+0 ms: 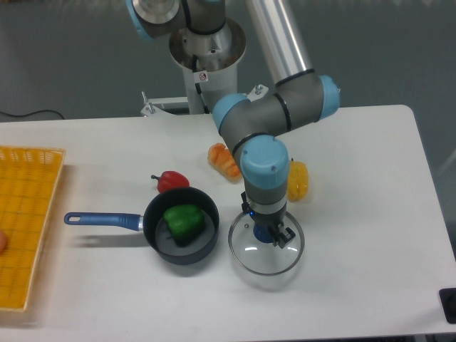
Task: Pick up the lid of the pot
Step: 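Lift the glass lid by its knob and carry it toward the saucepan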
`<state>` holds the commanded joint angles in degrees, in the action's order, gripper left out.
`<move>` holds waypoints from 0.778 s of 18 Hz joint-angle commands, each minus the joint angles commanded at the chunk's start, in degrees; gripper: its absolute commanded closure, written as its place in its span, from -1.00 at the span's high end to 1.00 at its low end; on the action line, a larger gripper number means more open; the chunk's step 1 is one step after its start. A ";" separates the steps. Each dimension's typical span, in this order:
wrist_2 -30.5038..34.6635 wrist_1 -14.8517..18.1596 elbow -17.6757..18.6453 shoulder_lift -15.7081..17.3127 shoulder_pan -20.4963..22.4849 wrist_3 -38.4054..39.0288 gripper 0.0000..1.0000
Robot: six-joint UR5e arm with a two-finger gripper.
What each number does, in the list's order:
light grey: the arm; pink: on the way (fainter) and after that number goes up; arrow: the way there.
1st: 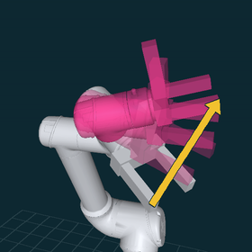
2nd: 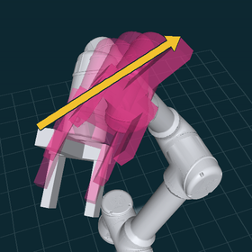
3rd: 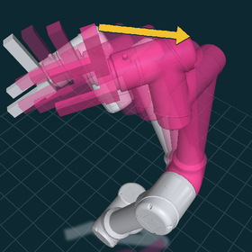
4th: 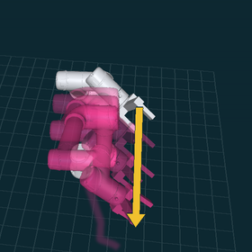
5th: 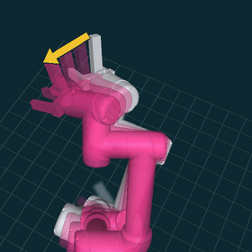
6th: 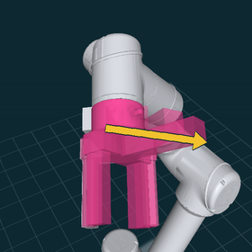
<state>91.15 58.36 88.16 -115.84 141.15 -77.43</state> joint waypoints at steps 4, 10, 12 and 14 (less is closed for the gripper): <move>-0.18 1.57 -0.88 1.31 -0.44 -1.41 -0.20; -2.99 2.02 -0.79 2.90 -2.54 -1.41 -0.20; -3.08 2.11 -0.62 2.81 -3.60 -1.32 -0.20; -3.69 2.55 -0.09 2.90 -3.87 -1.32 -0.20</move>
<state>87.45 60.90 88.06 -112.94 137.29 -78.75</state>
